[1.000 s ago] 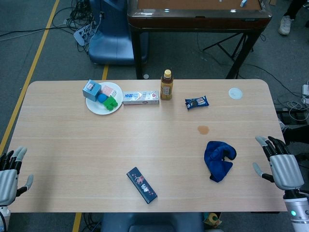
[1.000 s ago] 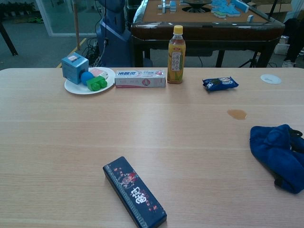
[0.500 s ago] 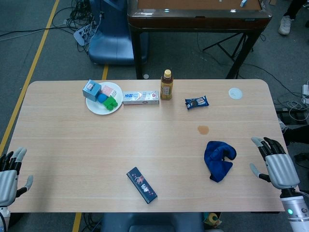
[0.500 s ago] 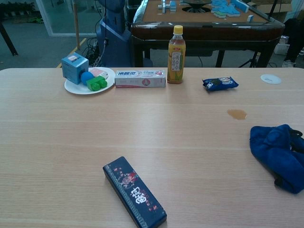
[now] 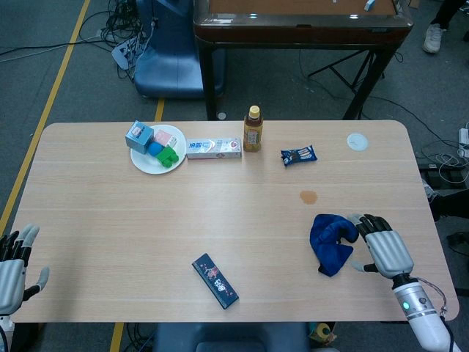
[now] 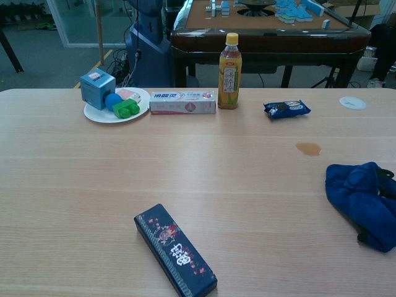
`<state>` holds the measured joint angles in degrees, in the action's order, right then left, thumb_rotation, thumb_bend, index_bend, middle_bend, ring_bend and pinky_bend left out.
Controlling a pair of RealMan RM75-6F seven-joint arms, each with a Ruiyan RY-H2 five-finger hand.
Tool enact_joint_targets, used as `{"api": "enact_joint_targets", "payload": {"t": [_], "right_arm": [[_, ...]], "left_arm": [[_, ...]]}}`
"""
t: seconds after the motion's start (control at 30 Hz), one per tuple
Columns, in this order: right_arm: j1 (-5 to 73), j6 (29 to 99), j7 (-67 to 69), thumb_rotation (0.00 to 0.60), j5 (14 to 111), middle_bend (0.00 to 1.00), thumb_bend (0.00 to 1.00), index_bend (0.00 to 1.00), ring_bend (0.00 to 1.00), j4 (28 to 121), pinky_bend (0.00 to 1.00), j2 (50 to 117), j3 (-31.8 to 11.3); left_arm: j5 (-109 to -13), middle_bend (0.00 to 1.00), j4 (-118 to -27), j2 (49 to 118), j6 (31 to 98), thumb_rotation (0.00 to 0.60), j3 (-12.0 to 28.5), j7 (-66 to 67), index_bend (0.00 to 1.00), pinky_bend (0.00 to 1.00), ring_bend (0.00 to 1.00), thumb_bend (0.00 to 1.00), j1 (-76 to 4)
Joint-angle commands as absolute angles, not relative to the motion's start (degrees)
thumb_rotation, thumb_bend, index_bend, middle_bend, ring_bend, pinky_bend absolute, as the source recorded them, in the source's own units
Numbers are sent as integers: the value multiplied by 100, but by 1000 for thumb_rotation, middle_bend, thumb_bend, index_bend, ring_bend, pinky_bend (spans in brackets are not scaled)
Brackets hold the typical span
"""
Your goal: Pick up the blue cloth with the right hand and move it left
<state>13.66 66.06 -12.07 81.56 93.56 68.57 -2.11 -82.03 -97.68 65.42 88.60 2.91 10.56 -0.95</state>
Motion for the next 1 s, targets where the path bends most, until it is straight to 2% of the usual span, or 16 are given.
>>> {"api": "enact_joint_targets", "payload": {"t": [0.03, 0.4, 0.87, 0.93, 1.0], "right_arm": [[1584, 6229, -1390, 600, 7896, 113, 0, 55, 81, 9276, 129, 7059, -217], [2024, 5610, -1469, 600, 7540, 101, 0, 51, 68, 8604, 128, 7641, -285], [2353, 5119, -1461, 600, 7473, 125, 0, 50, 68, 7839, 128, 8224, -118], [2385, 5081, -1418, 600, 7465, 153, 32, 66, 79, 7651, 137, 8346, -113], [2395, 5126, -1324, 600, 7521, 217, 169, 178, 142, 7487, 225, 8451, -119]], "left_arm": [[-8197, 0, -9772, 6538, 8867, 600, 294, 1053, 56, 0, 11, 358, -88], [-8196, 0, -9793, 6545, 8851, 600, 295, 1108, 56, 0, 11, 357, -96], [-8158, 0, -9782, 6556, 8846, 600, 283, 1130, 56, 0, 11, 357, -71], [-8164, 0, -9775, 6557, 8838, 600, 277, 1124, 56, 0, 11, 357, -71], [-8170, 0, -9766, 6561, 8839, 600, 272, 1121, 56, 0, 11, 357, -69]]}}
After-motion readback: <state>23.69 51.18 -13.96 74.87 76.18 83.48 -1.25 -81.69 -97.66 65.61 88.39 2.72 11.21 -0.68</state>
